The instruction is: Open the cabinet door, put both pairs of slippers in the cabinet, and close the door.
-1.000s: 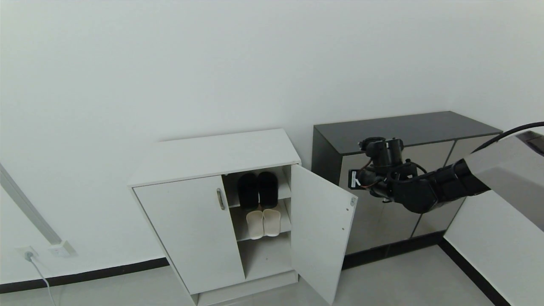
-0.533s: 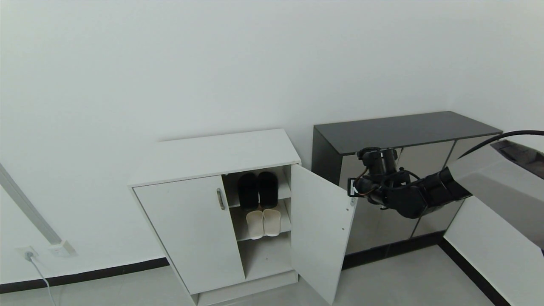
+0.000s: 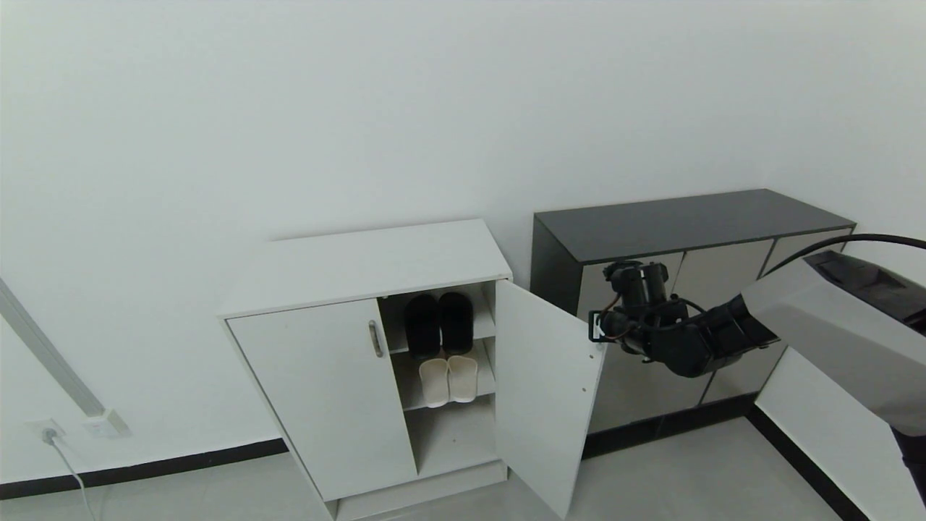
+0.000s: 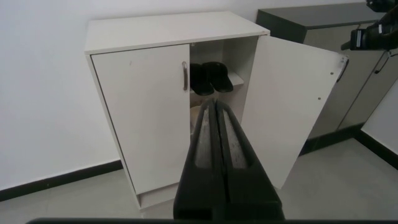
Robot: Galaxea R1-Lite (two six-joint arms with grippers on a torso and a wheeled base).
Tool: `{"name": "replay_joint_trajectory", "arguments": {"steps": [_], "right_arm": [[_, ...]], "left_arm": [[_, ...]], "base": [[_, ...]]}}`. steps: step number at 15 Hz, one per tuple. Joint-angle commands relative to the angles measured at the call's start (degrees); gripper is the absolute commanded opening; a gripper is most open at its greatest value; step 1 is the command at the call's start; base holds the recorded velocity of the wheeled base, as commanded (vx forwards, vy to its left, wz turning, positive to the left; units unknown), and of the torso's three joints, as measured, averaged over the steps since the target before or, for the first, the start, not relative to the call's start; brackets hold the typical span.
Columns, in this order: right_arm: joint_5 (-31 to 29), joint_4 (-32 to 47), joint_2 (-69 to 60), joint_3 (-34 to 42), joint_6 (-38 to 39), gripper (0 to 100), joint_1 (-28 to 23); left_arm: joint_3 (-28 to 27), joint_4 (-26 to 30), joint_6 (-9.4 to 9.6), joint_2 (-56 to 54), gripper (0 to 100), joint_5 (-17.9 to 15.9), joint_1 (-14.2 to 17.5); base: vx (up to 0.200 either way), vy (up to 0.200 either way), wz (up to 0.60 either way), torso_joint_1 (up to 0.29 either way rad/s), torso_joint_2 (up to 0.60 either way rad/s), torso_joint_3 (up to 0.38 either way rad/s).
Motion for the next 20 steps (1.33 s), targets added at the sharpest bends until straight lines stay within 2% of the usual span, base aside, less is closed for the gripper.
{"name": "replay_joint_trajectory", "arguments": {"steps": [1, 11, 20], "right_arm": [[0.0, -0.1, 1.0, -0.1, 0.0, 0, -0.1], [-0.5, -0.2, 0.6, 0.9, 0.1, 0, 1.6], [-0.5, -0.1, -6.3, 8.9, 3.1, 0, 15.1]], "left_arm": [[-0.1, 0.0, -0.04, 0.1, 0, 0.0, 0.0], [0.0, 0.0, -0.04, 0.1, 0, 0.0, 0.0], [-0.1, 0.0, -0.04, 0.1, 0, 0.0, 0.0]], "base": [[0.0, 0.0, 0.0, 0.0, 0.0, 0.0], [0.0, 0.0, 0.0, 0.0, 0.0, 0.0], [0.0, 0.0, 0.0, 0.0, 0.0, 0.0]]}}
